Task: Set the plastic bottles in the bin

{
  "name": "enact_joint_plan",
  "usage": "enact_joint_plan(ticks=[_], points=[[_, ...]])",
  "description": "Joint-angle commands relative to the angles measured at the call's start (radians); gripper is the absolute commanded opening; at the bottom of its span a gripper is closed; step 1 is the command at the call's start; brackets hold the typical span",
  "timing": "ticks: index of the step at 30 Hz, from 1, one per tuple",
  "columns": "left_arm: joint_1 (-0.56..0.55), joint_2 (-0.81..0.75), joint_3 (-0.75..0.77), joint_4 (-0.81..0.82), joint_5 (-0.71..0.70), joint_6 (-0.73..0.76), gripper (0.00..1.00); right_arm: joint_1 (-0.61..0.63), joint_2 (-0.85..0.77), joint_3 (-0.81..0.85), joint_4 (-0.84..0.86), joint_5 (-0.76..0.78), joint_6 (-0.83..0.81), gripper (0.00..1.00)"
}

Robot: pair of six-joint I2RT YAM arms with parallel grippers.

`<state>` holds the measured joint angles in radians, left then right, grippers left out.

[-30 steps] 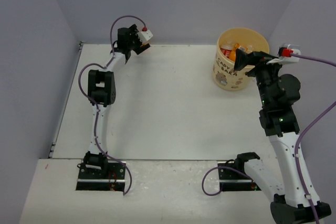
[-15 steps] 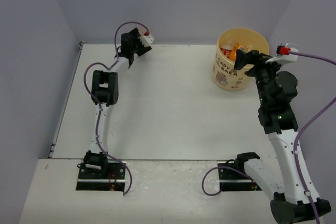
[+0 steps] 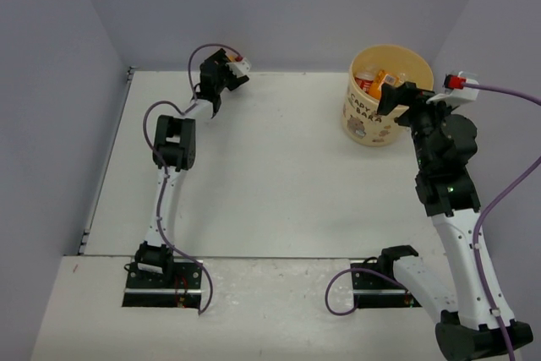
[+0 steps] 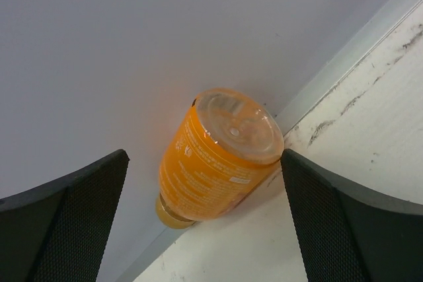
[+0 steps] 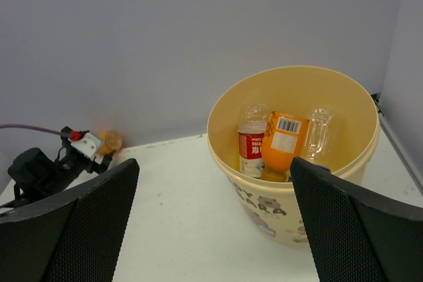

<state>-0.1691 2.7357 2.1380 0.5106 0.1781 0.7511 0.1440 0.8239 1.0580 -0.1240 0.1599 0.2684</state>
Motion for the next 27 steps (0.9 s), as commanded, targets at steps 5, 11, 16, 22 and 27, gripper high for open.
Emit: enact_joint_plan(ticks=[5, 11, 16, 22, 27], points=[[0.019, 0.087, 0.039, 0.176, -0.085, -0.023, 0.99, 0.002, -0.018, 0.026, -0.077, 0.012, 0.057, 0.99], [0.051, 0.111, 0.109, 0.183, -0.080, -0.137, 0.80, 0.002, -0.030, 0.033, -0.109, -0.001, 0.102, 0.99], [0.051, 0.125, 0.144, 0.188, -0.040, -0.196, 0.70, 0.002, -0.034, 0.056, -0.149, -0.005, 0.110, 0.99], [0.051, 0.134, 0.164, 0.205, -0.035, -0.244, 0.49, 0.002, -0.047, 0.074, -0.189, 0.002, 0.114, 0.99], [0.051, 0.121, 0.174, 0.178, -0.015, -0.252, 0.40, 0.002, -0.077, 0.066, -0.190, 0.023, 0.112, 0.99]])
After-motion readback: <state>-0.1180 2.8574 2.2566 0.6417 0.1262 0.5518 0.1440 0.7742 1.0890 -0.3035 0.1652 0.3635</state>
